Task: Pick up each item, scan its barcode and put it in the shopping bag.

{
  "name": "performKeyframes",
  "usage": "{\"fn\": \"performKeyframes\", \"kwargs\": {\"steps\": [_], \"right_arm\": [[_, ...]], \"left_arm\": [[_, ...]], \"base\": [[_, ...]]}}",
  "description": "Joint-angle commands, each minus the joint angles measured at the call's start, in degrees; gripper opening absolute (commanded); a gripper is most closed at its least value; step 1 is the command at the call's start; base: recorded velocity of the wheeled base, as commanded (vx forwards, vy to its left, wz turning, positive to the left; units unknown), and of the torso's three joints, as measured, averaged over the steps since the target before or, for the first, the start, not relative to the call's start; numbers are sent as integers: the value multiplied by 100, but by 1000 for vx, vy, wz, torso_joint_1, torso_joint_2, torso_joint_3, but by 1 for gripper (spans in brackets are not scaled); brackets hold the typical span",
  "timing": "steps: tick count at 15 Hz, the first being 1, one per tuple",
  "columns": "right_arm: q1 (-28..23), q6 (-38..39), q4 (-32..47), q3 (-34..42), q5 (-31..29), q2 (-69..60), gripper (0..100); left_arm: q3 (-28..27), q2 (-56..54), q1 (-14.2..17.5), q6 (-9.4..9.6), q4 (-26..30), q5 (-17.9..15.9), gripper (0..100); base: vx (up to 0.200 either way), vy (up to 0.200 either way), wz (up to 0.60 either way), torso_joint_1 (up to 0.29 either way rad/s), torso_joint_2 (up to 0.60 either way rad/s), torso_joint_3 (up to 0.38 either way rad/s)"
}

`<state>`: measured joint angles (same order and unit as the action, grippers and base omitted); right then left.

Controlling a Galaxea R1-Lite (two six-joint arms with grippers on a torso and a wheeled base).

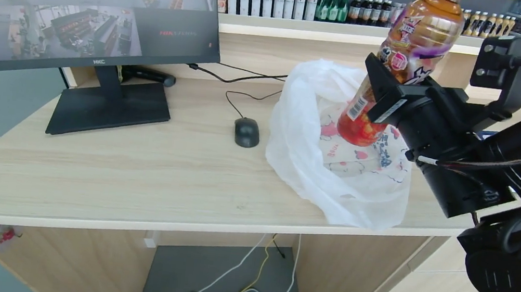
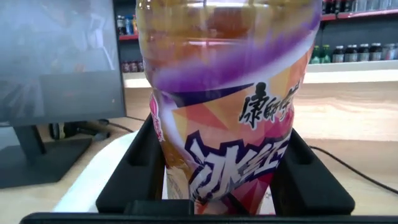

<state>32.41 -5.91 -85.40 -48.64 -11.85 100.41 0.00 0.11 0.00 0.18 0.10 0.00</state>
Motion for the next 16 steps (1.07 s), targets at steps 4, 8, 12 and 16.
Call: {"fn": "performKeyframes", "kwargs": {"steps": [4, 8, 12, 16], "right_arm": [[-60, -261, 14, -225, 535, 453, 0], [-297, -270, 40, -418, 552, 901, 0], [-543, -261, 155, -541, 886, 1173, 0], [-605, -226, 717, -954, 895, 1253, 0]], "left_arm": [[0, -2, 0, 122, 8, 0, 100], [0, -2, 0, 122, 8, 0, 100], [0, -2, 0, 122, 8, 0, 100], [0, -2, 0, 122, 8, 0, 100]], "base": [[0, 0, 0, 0, 0, 0], [0, 0, 0, 0, 0, 0], [0, 0, 0, 0, 0, 0], [0, 0, 0, 0, 0, 0]]}}
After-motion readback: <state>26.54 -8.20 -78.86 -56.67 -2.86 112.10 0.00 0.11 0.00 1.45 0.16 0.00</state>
